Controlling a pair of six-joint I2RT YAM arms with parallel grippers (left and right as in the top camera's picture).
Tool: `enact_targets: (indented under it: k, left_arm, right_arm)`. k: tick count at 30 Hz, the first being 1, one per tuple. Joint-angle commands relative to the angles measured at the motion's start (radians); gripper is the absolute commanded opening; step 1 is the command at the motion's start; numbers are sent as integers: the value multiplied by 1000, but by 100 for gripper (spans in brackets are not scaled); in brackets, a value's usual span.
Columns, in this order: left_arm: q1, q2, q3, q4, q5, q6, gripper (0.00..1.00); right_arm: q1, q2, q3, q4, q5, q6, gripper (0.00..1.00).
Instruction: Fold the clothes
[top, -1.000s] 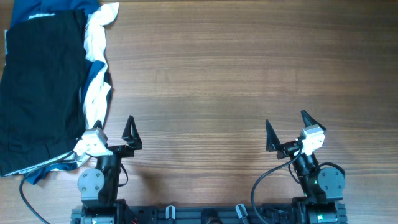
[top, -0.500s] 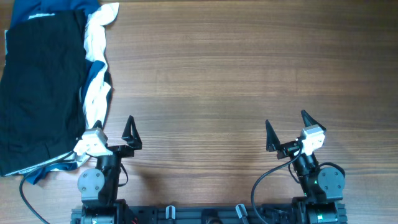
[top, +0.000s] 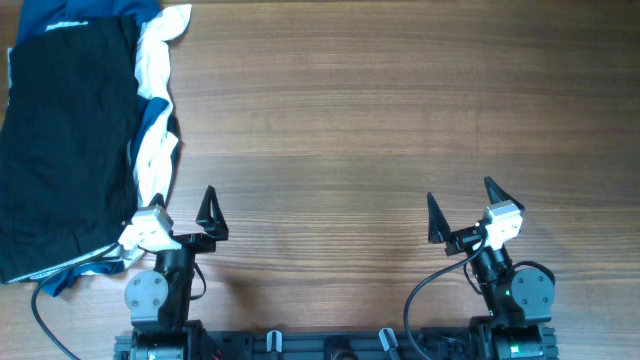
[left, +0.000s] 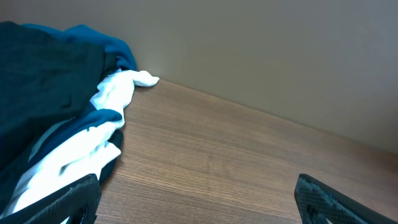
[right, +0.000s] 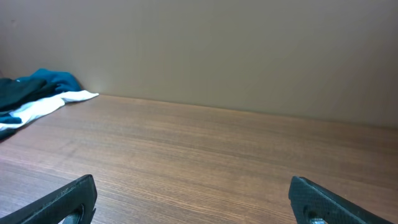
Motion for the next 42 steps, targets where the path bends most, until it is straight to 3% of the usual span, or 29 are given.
enact_targets:
  k: [1, 14, 18, 21, 24, 28, 35, 42]
  left_arm:
    - [-5, -6, -4, -5, 11, -5, 100]
    - [-5, -6, -4, -5, 6, -6, 100]
    - [-5, -6, -4, 96, 109, -28, 100]
    - [-5, -6, 14, 134, 125, -22, 100]
    - [-5, 18, 76, 51, 125, -8, 100]
    - [-5, 130, 206, -39, 139, 41, 100]
    - [-5, 490, 495, -130, 140, 63, 100]
    - [-5, 673, 588, -131, 177, 63, 100]
  right_arm:
    - [4, 1, -1, 3, -16, -11, 100]
    - [4, 1, -1, -7, 53, -61, 100]
    - [4, 21, -1, 6, 47, -36, 100]
    - [4, 24, -1, 96, -40, -68, 100]
    - [4, 35, 13, 182, -61, -95, 100]
    - [4, 116, 95, 189, -61, -97, 100]
    - [4, 451, 321, 213, -62, -96, 100]
    - [4, 669, 447, 214, -114, -92, 100]
